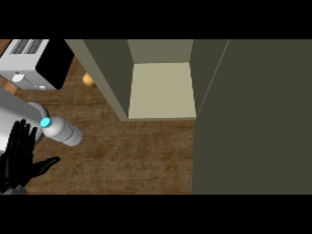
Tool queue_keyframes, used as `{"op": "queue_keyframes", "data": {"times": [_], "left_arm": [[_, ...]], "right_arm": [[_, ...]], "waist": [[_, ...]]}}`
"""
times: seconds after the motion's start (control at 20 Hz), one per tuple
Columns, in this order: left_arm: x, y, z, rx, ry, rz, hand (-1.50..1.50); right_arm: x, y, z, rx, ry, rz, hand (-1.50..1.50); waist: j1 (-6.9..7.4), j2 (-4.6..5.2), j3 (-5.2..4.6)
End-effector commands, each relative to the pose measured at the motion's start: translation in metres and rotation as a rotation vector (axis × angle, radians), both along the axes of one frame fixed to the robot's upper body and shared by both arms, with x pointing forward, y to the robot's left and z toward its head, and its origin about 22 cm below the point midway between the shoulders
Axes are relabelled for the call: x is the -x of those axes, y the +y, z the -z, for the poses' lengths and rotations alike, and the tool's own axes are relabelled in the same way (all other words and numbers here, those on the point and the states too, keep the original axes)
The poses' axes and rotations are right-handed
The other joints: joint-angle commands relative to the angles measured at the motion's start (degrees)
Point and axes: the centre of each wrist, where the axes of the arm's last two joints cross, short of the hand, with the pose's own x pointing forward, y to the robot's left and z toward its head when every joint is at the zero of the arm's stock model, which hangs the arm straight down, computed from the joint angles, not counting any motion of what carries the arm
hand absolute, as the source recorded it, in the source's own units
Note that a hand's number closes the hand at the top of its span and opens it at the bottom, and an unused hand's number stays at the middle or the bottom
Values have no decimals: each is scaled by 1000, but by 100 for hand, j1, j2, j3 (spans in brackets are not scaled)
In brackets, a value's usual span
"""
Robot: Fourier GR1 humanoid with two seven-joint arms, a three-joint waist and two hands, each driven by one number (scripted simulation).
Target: Pick up the bottled water, place it into the cabinet and close the cabinet
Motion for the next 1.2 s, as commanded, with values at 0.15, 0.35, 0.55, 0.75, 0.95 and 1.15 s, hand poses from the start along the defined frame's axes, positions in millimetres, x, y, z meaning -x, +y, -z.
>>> {"op": "queue_keyframes", "data": {"times": [0.15,0.35,0.55,0.75,0.95,1.15], "left_arm": [[-7,-1,15,65,98,8,-150],[2,-3,26,88,99,-8,-150],[-5,-7,27,107,97,16,-150],[-1,-13,33,163,64,19,-150],[-23,-14,26,200,33,68,-150],[-35,-29,34,266,71,112,-150]], "right_arm": [[-6,0,8,26,-3,-18,-150],[1,6,1,3,-15,-22,-150],[-4,1,4,-1,-4,-26,-150],[-1,5,2,-5,-15,-28,-150],[-6,10,13,-18,-9,-22,-150],[-1,6,13,-13,5,-52,-150]], "waist": [[-56,100,-150],[-116,106,-157],[-149,134,-161],[-176,128,-165],[-152,125,-163],[-138,118,-160]]}}
